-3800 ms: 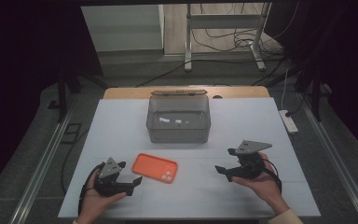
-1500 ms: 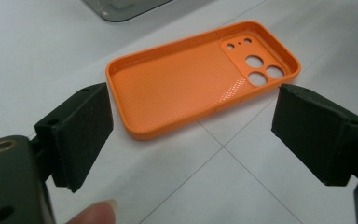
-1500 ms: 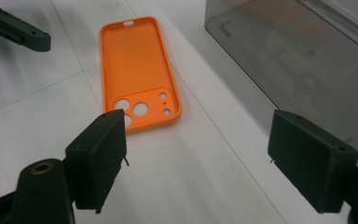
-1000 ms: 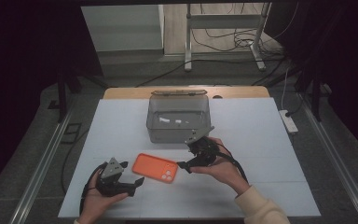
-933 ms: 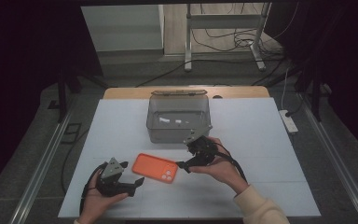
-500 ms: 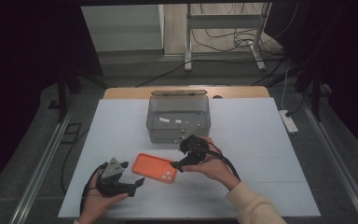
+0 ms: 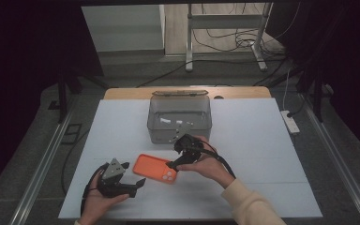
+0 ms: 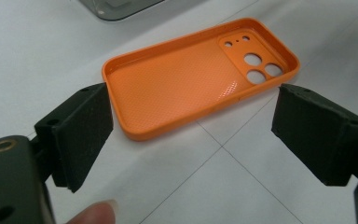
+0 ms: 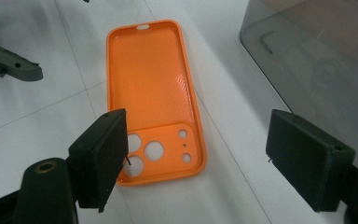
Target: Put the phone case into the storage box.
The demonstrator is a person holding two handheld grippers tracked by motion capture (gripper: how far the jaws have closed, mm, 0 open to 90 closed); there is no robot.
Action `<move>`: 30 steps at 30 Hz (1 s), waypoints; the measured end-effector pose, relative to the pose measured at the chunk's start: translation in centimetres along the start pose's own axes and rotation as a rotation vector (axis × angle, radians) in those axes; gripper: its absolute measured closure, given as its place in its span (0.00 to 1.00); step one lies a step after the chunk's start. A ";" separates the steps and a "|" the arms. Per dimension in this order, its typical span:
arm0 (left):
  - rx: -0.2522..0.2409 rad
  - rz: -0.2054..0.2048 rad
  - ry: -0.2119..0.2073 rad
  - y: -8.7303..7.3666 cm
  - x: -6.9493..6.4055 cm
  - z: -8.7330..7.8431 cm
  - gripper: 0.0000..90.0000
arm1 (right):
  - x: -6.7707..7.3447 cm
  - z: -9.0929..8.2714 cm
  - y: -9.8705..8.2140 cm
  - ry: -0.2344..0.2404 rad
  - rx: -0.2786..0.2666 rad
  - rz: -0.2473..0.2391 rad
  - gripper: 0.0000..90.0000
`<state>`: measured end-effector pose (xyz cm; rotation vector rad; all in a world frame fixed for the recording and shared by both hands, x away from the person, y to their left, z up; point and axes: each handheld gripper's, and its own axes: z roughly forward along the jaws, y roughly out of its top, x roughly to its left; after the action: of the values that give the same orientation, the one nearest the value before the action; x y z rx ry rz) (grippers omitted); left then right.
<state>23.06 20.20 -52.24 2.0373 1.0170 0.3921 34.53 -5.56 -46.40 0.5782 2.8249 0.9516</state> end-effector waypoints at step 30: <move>0.008 0.008 -0.004 0.1 0.0 0.1 0.14 | -0.1 2.2 2.0 0.013 0.041 -0.011 0.25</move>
<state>23.14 20.08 -52.27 2.0494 1.0093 0.3883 35.74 -2.93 -46.93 0.5618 2.8626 0.9010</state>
